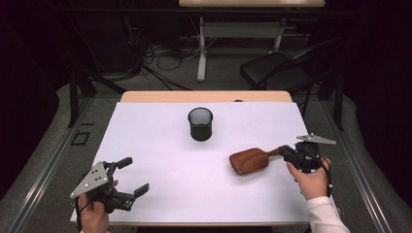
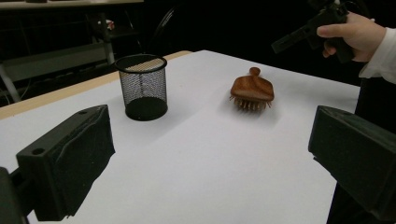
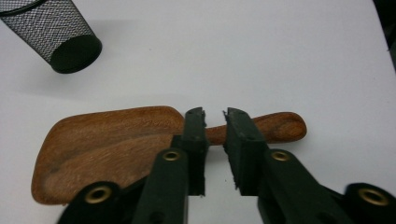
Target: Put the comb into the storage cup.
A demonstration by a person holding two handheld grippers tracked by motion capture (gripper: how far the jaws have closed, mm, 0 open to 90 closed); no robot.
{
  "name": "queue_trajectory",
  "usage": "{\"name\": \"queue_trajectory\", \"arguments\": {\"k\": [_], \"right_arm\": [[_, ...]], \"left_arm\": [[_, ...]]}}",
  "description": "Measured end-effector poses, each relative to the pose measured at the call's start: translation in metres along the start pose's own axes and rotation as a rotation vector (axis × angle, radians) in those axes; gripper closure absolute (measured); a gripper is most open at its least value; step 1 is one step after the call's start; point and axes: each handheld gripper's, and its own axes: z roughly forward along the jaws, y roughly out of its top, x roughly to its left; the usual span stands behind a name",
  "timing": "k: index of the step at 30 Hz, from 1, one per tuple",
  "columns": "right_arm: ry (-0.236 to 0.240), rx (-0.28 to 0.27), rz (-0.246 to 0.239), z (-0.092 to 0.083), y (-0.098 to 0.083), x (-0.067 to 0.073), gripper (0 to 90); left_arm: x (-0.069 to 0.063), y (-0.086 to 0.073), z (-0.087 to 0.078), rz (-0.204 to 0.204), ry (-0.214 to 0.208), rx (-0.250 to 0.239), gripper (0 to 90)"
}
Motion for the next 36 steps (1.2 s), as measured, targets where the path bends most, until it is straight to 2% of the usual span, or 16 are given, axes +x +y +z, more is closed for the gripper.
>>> {"name": "queue_trajectory", "arguments": {"k": [2, 7, 14, 21, 30, 36], "right_arm": [[-0.001, 0.021, 0.017, 0.007, 0.004, -0.003, 81.2], [-0.037, 0.074, -0.001, 0.023, 0.013, -0.008, 89.9], [-0.048, 0.121, 0.026, 0.040, 0.021, -0.014, 90.0], [-0.080, 0.134, 0.060, 0.060, 0.025, -0.018, 90.0], [-0.096, 0.191, 0.048, 0.083, 0.020, -0.019, 90.0], [-0.103, 0.202, 0.032, 0.092, 0.016, -0.015, 90.0]], "left_arm": [[0.000, 0.000, 0.000, 0.000, 0.000, 0.002, 0.3], [0.001, -0.001, 0.000, 0.000, -0.001, 0.004, 0.3], [0.001, -0.001, 0.001, -0.004, -0.003, 0.005, 0.3], [0.002, -0.002, 0.001, -0.004, -0.001, 0.005, 0.2], [0.004, -0.004, 0.001, -0.008, 0.001, 0.011, 0.3], [0.004, -0.004, 0.001, -0.008, 0.004, 0.011, 0.3]]}}
